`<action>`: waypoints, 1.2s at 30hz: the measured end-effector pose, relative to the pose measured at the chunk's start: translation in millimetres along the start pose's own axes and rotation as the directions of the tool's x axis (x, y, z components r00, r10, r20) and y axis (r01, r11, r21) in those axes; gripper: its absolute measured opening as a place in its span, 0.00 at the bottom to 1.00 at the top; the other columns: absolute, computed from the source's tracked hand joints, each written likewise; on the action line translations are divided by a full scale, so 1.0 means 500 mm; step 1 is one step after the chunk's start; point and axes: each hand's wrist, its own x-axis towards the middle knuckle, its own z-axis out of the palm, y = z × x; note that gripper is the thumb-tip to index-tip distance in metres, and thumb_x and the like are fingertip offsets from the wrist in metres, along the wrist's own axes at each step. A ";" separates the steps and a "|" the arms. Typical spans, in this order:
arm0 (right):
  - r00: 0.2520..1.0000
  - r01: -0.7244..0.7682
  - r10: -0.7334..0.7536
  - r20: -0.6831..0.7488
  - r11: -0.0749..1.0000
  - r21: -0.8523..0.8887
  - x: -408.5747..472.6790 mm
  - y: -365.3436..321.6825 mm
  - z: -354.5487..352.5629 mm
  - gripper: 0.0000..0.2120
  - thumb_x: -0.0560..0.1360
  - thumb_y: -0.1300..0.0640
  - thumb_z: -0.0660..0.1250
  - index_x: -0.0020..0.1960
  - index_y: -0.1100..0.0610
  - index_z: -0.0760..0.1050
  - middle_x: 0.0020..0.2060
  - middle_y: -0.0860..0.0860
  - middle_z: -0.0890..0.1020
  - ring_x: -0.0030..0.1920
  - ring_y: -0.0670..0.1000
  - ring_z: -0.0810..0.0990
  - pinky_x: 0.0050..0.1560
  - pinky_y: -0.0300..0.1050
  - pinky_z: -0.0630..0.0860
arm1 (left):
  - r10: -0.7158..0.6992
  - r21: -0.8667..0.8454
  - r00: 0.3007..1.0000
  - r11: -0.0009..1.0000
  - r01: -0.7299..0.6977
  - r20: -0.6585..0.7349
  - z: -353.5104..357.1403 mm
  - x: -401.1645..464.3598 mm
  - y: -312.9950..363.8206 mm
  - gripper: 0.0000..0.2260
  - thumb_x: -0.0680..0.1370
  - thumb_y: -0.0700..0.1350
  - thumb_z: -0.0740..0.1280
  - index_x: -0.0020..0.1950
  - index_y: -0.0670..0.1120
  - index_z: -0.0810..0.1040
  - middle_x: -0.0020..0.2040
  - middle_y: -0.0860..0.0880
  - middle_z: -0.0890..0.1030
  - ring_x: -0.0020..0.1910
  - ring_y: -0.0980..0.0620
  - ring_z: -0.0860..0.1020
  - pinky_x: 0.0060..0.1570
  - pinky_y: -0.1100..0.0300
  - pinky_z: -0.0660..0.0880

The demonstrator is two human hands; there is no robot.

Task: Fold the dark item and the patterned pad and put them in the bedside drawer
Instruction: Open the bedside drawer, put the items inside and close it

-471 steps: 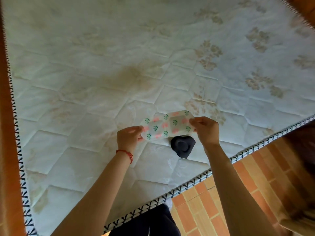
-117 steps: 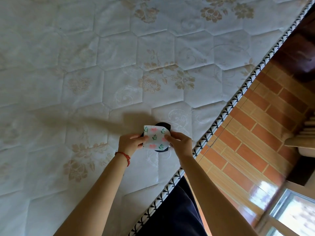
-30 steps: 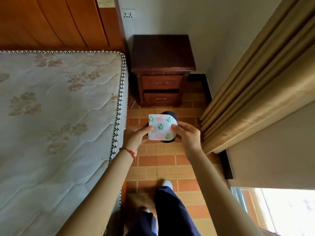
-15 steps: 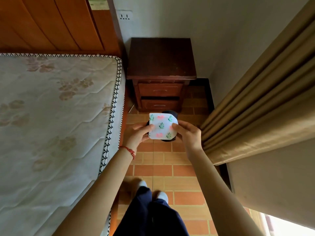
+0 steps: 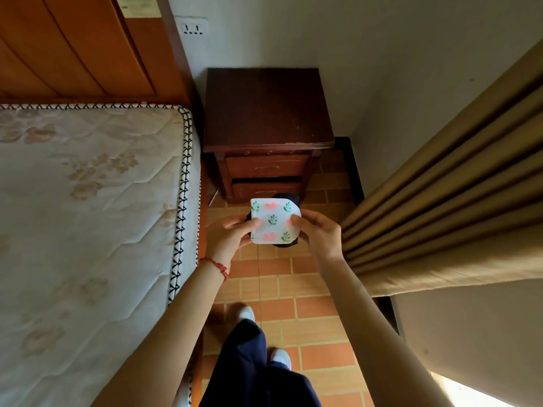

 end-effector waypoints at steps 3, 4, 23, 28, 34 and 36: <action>1.000 0.003 -0.003 -0.009 1.000 -0.003 0.036 -0.006 0.033 0.06 0.70 0.63 0.71 0.47 0.56 0.80 0.43 0.51 0.83 0.47 0.53 0.83 0.47 0.48 0.82 | 0.018 0.016 1.000 1.000 -0.019 0.016 -0.016 0.045 0.023 0.03 0.72 0.40 0.70 0.44 0.46 0.80 0.44 0.48 0.82 0.43 0.51 0.82 0.38 0.64 0.79; 1.000 0.007 -0.007 -0.016 1.000 -0.005 0.049 -0.005 0.044 0.06 0.70 0.63 0.71 0.47 0.56 0.80 0.43 0.51 0.83 0.47 0.53 0.83 0.46 0.47 0.82 | 0.023 0.001 1.000 1.000 -0.023 0.016 -0.019 0.058 0.030 0.03 0.72 0.38 0.70 0.44 0.46 0.80 0.42 0.48 0.82 0.40 0.54 0.82 0.36 0.65 0.79; 0.993 0.117 -0.117 0.023 0.993 -0.008 0.306 0.104 0.096 0.10 0.70 0.64 0.71 0.43 0.49 0.79 0.41 0.46 0.83 0.44 0.45 0.82 0.43 0.40 0.81 | 0.084 -0.020 0.996 0.996 -0.085 -0.017 -0.013 0.312 -0.060 0.05 0.72 0.37 0.69 0.41 0.47 0.80 0.34 0.56 0.84 0.38 0.60 0.83 0.38 0.65 0.80; 0.990 0.136 -0.136 0.020 0.991 -0.004 0.389 0.182 0.087 0.09 0.70 0.63 0.71 0.45 0.51 0.79 0.42 0.46 0.84 0.44 0.45 0.83 0.45 0.40 0.81 | 0.109 -0.015 0.994 0.994 -0.109 -0.013 0.002 0.391 -0.130 0.05 0.73 0.39 0.69 0.42 0.49 0.79 0.39 0.55 0.83 0.42 0.58 0.82 0.41 0.65 0.80; 0.989 0.146 -0.146 0.025 0.988 -0.040 0.489 0.290 0.089 0.08 0.71 0.62 0.71 0.46 0.50 0.79 0.42 0.44 0.83 0.44 0.42 0.83 0.42 0.38 0.81 | 0.110 0.003 0.994 0.994 -0.110 -0.024 -0.003 0.497 -0.230 0.06 0.72 0.39 0.69 0.48 0.44 0.79 0.49 0.48 0.82 0.51 0.52 0.81 0.45 0.61 0.80; 0.989 0.148 -0.147 0.027 0.988 -0.050 0.523 0.325 0.094 0.08 0.70 0.61 0.71 0.47 0.50 0.79 0.42 0.45 0.83 0.45 0.44 0.83 0.43 0.40 0.81 | 0.116 0.008 0.992 0.993 -0.116 -0.054 -0.007 0.532 -0.261 0.09 0.71 0.39 0.70 0.50 0.41 0.79 0.50 0.45 0.82 0.50 0.51 0.81 0.45 0.60 0.80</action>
